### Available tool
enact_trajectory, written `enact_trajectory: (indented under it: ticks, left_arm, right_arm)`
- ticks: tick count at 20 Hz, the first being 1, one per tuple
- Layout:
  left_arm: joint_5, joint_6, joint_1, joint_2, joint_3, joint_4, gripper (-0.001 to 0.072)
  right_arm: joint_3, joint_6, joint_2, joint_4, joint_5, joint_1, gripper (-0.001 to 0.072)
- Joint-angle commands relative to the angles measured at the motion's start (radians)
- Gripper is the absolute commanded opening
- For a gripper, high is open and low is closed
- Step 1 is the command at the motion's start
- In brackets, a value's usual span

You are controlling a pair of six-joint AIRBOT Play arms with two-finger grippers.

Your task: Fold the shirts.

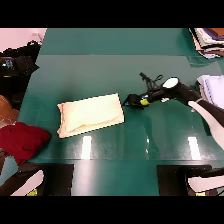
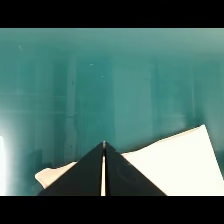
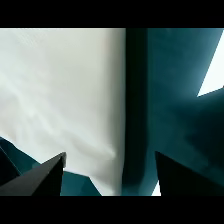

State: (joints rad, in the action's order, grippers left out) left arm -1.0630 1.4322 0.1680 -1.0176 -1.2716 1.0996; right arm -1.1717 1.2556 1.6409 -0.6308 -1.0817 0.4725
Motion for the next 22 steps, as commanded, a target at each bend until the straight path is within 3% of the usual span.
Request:
enact_trajectory:
  ticks: [1,2,5,7,8,9,14,22]
  left_arm:
    - [-0.001,0.000,0.001,-0.001,-0.001,-0.004,0.0023]
    - [-0.001,0.000,0.001,-0.001,-0.001,-0.004,0.0024]
    - [-0.005,0.000,0.001,-0.001,-0.001,-0.009,0.0023]
    - [-0.008,0.000,0.001,-0.001,-0.001,-0.030,0.0023]
    - [-0.010,0.000,-0.001,-0.001,-0.001,-0.048,0.0023]
    - [-0.010,0.000,-0.010,-0.001,-0.001,-0.048,0.0023]
    - [0.021,0.000,-0.166,-0.001,-0.001,-0.047,0.0023]
    - [0.140,0.001,-0.391,-0.001,-0.001,-0.048,0.0023]
  right_arm:
    - [-0.116,-0.006,0.138,0.040,-0.028,0.082,0.0626]
    - [-0.159,-0.006,0.176,0.056,-0.047,0.108,0.0619]
    - [-0.265,-0.008,0.259,0.099,-0.070,0.165,0.0458]
    - [-0.317,-0.016,0.283,0.097,-0.070,0.183,0.0231]
    - [-0.334,-0.036,0.286,0.097,-0.070,0.182,0.0084]
    - [-0.350,-0.045,0.282,0.088,-0.069,0.180,0.0028]
    - [-0.376,-0.041,0.174,0.077,-0.062,0.011,0.0012]
    - [-0.376,-0.042,-0.064,0.077,-0.011,-0.632,0.0012]
